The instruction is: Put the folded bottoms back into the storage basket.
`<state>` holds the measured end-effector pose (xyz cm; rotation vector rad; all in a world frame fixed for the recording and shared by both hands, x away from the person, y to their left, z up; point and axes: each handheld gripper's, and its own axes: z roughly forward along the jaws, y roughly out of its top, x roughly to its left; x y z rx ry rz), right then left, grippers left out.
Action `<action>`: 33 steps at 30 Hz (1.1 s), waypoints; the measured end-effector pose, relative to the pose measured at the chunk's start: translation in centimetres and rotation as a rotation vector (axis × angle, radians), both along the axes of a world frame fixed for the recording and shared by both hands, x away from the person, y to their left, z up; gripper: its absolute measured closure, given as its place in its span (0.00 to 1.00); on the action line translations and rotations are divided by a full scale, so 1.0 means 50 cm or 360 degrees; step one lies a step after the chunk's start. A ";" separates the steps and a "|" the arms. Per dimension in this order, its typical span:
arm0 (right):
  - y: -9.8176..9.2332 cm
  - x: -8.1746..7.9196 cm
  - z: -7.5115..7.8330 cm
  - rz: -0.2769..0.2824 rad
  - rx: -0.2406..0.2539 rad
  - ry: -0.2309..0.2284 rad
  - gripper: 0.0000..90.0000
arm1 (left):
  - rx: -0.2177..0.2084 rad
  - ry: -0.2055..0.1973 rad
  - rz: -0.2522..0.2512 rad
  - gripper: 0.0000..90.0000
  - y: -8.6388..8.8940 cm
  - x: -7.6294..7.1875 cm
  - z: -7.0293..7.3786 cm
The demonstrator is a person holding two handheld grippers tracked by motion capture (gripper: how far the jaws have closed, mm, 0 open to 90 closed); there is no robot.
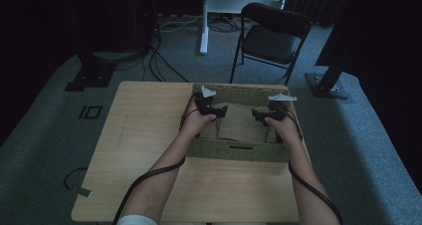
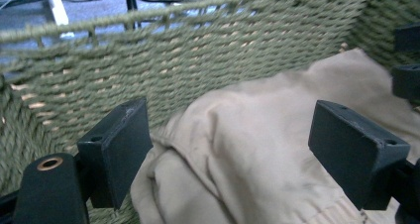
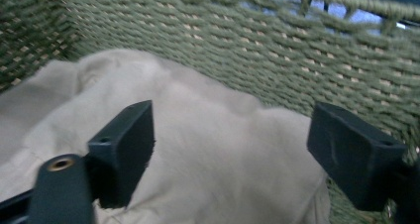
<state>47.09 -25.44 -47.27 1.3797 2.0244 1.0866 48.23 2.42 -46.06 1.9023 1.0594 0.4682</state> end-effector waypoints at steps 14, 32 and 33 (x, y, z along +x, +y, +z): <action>0.000 -0.027 0.070 0.0002 0.0039 -0.0102 0.16 | -0.0082 -0.0022 -0.0058 0.19 0.014 -0.033 0.075; -0.005 -0.104 0.120 0.0087 0.0008 -0.0149 0.16 | -0.0132 -0.0048 -0.0174 0.18 0.027 -0.118 0.122; -0.005 -0.108 0.121 0.0089 -0.0007 -0.0144 0.16 | -0.0135 -0.0055 -0.0187 0.18 0.028 -0.125 0.120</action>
